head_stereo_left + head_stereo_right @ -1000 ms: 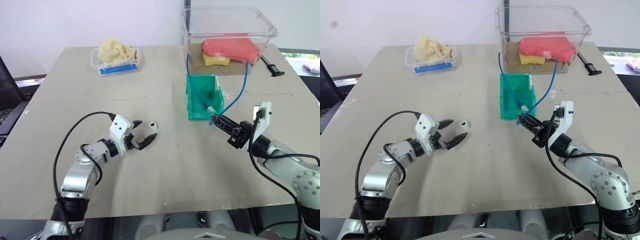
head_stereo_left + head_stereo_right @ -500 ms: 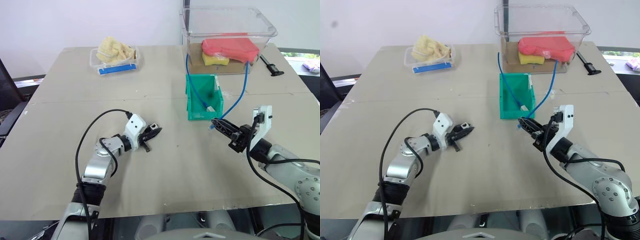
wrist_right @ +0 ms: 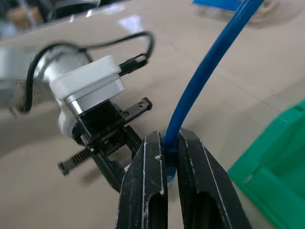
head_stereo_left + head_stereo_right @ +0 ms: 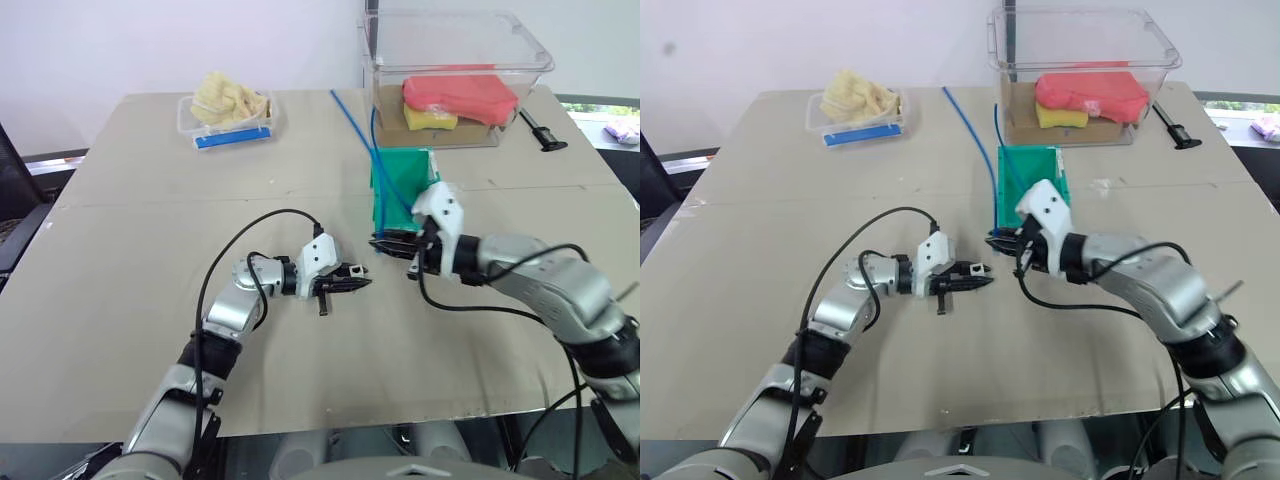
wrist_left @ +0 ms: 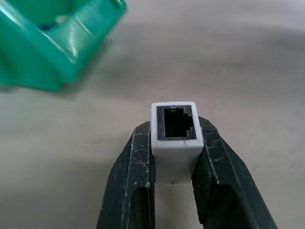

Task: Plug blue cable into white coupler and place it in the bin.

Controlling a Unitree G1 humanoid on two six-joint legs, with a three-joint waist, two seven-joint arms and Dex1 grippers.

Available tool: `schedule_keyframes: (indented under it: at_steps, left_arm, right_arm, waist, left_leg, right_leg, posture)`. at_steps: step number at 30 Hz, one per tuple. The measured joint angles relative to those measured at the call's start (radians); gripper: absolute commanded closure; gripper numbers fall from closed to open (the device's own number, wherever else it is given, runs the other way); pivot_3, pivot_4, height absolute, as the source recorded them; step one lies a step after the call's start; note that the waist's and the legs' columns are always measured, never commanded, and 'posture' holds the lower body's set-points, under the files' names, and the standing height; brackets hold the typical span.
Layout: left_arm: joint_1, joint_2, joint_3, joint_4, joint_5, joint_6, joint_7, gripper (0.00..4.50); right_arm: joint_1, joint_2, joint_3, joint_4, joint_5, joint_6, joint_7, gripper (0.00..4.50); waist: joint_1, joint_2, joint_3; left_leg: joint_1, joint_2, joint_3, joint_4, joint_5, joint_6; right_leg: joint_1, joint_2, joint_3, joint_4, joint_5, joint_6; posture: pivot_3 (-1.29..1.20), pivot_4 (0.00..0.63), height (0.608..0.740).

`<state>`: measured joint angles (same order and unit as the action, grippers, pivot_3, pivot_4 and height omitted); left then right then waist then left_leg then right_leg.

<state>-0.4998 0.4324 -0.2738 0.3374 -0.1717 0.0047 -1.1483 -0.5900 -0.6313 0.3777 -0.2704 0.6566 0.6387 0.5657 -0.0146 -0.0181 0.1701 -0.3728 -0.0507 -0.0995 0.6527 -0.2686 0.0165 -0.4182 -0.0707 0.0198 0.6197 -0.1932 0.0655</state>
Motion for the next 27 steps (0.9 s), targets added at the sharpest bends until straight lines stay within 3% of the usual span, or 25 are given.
schedule_keyframes:
  at_steps: [3,5,10,17,27]
  left_arm:
    - [-0.011,-0.004,-0.004,0.016,0.011,-0.03,-0.015,4.08]
    - [-0.083,-0.004,-0.011,0.11,0.033,-0.082,-0.055,4.08]
    - [-0.1,-0.013,-0.01,0.153,0.033,-0.12,-0.075,4.08]
    - [-0.099,-0.019,-0.011,0.154,0.033,-0.12,-0.096,4.08]
    - [-0.101,0.003,-0.01,0.153,0.03,-0.128,-0.194,4.08]
  right_arm:
    - [-0.007,0.009,0.02,0.04,-0.052,-0.026,0.042,4.5]
    - [-0.06,0.095,0.043,0.146,-0.101,-0.068,0.149,4.5]
    - [-0.058,0.189,0.045,0.213,-0.159,-0.098,0.215,4.5]
    - [-0.03,0.207,0.044,0.244,-0.246,-0.141,0.275,4.5]
    - [-0.023,0.224,-0.052,0.249,-0.214,-0.129,0.349,4.5]
  waist:
    - [0.002,0.0,0.0]
    - [0.001,0.0,0.0]
    - [0.0,0.0,0.0]
    - [-0.001,0.0,0.0]
    - [-0.003,0.0,0.0]
  left_leg:
    - [-0.005,0.001,-0.003,0.0,0.0,0.0]
    - [-0.009,-0.001,-0.003,0.002,0.003,-0.005]
    - [-0.009,-0.001,-0.006,0.002,0.003,-0.005]
    - [-0.009,-0.002,-0.007,0.002,0.003,-0.005]
    - [-0.008,-0.002,-0.007,0.002,0.003,-0.005]
  right_leg:
    - [-0.004,-0.001,-0.001,0.001,0.0,0.0]
    - [-0.009,-0.001,-0.001,0.003,0.001,0.0]
    - [-0.009,-0.001,0.0,0.004,0.001,0.0]
    - [-0.009,-0.001,0.0,0.005,0.001,0.0]
    - [-0.009,-0.001,0.0,0.006,0.001,0.0]
  posture:
    - [0.0,0.15,0.74]
    - [0.0,0.15,0.74]
    - [0.0,0.15,0.74]
    - [0.0,0.15,0.74]
    - [0.0,0.15,0.74]
